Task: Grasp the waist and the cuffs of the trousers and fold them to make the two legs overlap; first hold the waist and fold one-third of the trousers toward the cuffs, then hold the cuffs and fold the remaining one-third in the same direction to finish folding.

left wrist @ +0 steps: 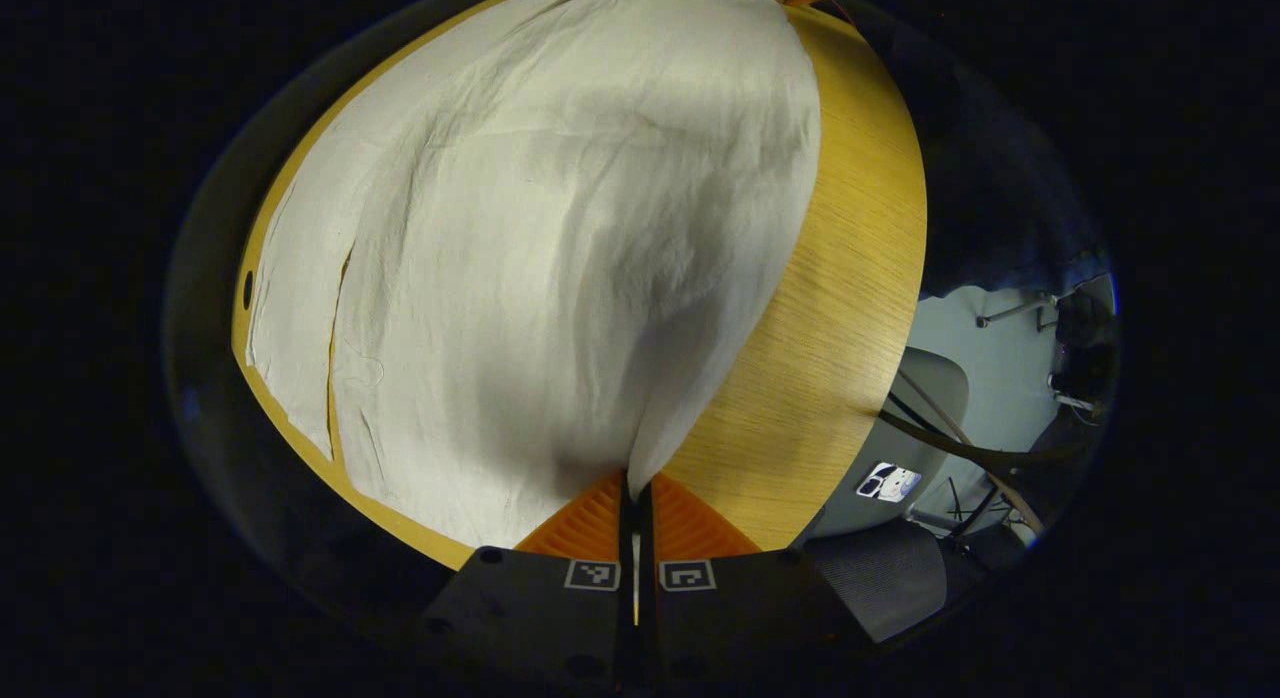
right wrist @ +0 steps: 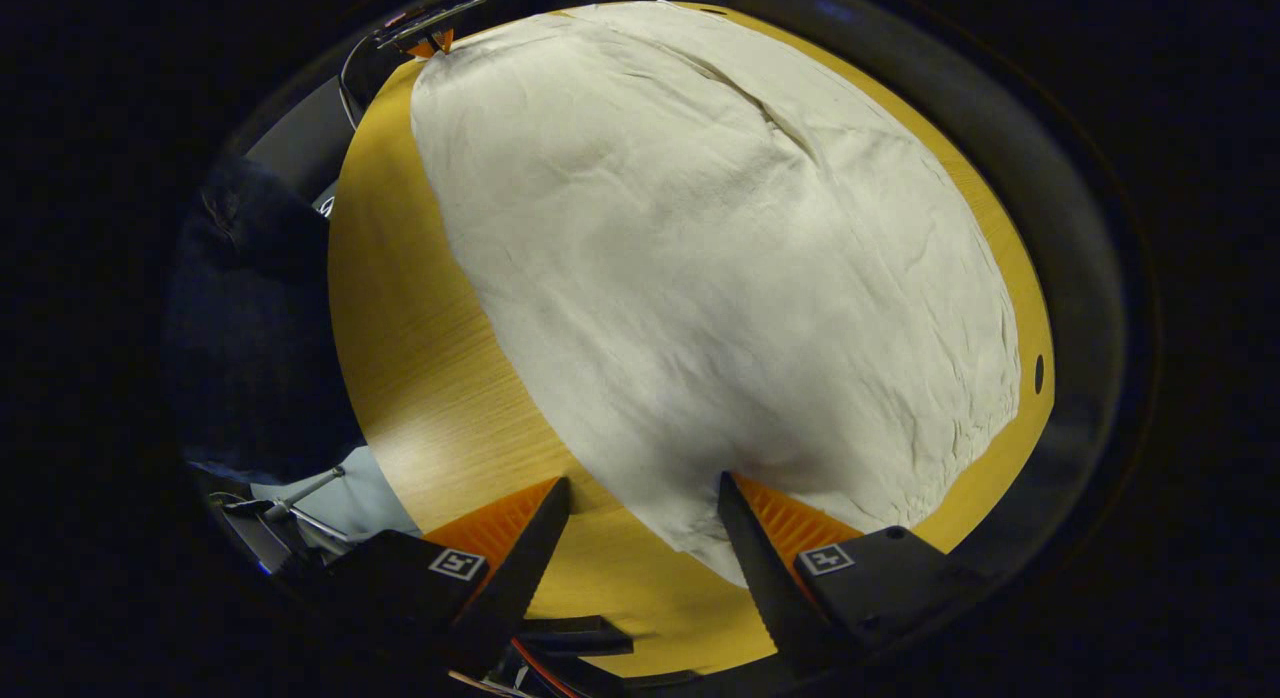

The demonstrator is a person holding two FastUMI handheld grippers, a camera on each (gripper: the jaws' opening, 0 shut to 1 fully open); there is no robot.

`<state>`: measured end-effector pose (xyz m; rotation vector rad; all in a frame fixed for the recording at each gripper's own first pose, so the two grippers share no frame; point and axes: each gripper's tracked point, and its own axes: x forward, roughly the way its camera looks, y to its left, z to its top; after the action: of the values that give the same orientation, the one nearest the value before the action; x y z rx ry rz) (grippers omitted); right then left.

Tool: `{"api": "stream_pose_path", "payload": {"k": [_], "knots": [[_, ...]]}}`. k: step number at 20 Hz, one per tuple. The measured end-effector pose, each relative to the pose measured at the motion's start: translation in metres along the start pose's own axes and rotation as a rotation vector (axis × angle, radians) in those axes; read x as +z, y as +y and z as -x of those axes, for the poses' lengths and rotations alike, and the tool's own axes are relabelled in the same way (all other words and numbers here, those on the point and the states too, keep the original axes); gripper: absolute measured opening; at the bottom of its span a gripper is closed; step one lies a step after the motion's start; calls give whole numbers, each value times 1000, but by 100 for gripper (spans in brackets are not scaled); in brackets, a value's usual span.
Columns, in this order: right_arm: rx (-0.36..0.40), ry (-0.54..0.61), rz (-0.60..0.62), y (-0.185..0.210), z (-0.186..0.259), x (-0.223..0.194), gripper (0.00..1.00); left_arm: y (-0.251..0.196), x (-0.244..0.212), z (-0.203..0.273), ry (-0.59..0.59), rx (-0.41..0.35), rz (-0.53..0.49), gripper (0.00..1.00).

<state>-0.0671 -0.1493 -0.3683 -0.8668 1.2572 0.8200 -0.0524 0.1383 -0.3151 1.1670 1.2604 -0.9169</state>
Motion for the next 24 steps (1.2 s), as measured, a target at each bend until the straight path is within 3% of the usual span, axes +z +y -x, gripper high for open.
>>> {"api": "stream_pose_path", "payload": {"k": [4,5,7,8,11,13,19,23,24], "knots": [[-23,77,-40,-2,1,-2,89,1,-1,-1,1,-9,4,0],[-36,91,-50,-5,4,-3,80,0,0,-1,0,-9,8,0],[-89,111,-60,-14,4,-4,49,0,-2,-2,-4,-7,21,0],[-115,112,-52,-18,4,-3,26,0,-3,-2,-6,-4,23,0],[-123,114,-53,-19,5,-4,10,-1,-1,-1,-8,-7,20,0],[-120,110,-73,-18,5,-4,5,-2,-2,-1,-6,-15,25,0],[-151,86,-110,-20,5,-3,6,-3,-1,-2,-30,-10,82,0],[-211,-5,-303,-26,13,7,6,-4,8,4,-133,48,255,0],[-240,-46,-367,-29,17,12,2,-2,13,7,-184,77,328,0]]}}
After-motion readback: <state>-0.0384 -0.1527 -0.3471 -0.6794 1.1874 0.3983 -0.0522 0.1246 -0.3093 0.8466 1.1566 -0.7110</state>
